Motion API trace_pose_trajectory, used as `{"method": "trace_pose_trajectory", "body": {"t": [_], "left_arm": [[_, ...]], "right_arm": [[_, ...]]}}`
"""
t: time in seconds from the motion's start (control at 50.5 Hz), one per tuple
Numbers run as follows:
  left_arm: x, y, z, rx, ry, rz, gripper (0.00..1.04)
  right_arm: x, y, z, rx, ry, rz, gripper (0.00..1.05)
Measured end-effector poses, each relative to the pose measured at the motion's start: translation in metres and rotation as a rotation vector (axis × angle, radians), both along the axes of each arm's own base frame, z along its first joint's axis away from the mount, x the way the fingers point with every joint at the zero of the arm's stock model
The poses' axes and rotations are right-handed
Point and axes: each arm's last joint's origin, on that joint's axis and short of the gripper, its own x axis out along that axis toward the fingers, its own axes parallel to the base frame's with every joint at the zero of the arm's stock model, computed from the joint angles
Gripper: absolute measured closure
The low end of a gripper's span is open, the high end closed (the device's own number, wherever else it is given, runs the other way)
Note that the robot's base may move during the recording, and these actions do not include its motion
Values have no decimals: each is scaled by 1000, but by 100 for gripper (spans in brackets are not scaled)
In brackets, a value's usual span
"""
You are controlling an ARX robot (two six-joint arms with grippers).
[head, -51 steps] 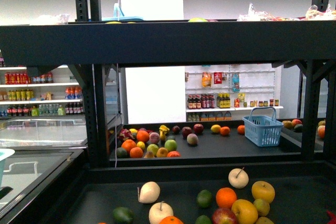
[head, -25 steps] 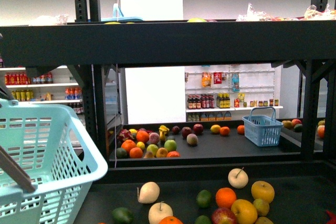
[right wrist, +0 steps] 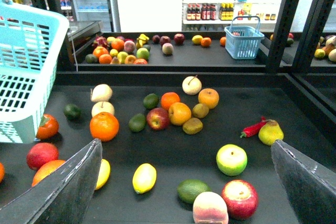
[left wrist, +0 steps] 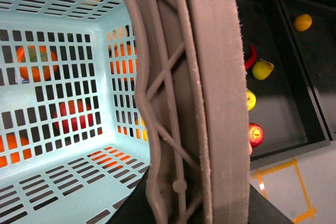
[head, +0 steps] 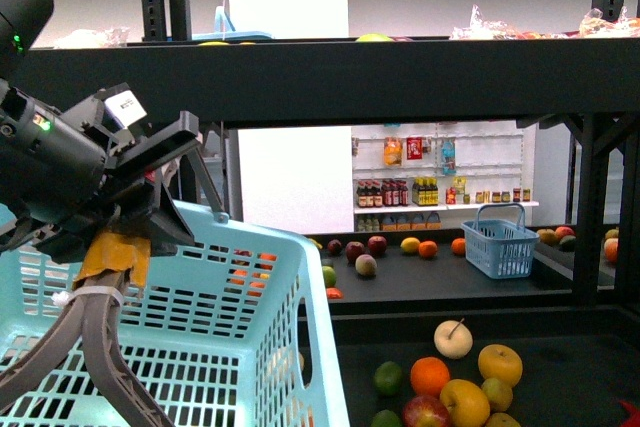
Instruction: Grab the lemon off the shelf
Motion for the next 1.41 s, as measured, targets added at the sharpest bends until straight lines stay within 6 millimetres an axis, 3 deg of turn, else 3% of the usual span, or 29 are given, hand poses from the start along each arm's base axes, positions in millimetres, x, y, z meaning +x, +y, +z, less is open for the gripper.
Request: {"method": "trace_pose_trajectory", "body": {"t": [0.336, 0.455, 0.574, 0.752, 0.851, 0.95, 1.049, 1.207, 1.326, 1.405], "left_arm": [[5, -12, -7, 13, -3, 14, 88], [5, -13, -8, 8, 1, 11, 88], [5, -14, -8, 5, 1, 5, 88], [5, -15, -8, 5, 1, 5, 88], [5, -15, -8, 6, 1, 7, 88], [6, -15, -8, 7, 2, 7, 88], [6, -15, -8, 4, 3, 4, 88], [6, -15, -8, 5, 3, 5, 88], [6, -15, -8, 5, 3, 5, 88], [6, -15, -8, 5, 3, 5, 88]], "right_arm": [[0, 0, 0, 0, 2, -5, 8], [5, -1, -5, 52, 194, -209, 8], [19, -4, -4, 88, 274, -222, 8], [88, -21, 37, 117, 273, -140, 8], [156, -36, 46, 128, 370, -91, 8], [216, -43, 37, 123, 463, -56, 8], [259, -43, 27, 116, 518, -17, 8], [300, -27, -4, 110, 618, 78, 8], [324, -1, -50, 58, 745, 148, 8], [331, 8, -69, 35, 781, 161, 8]]}}
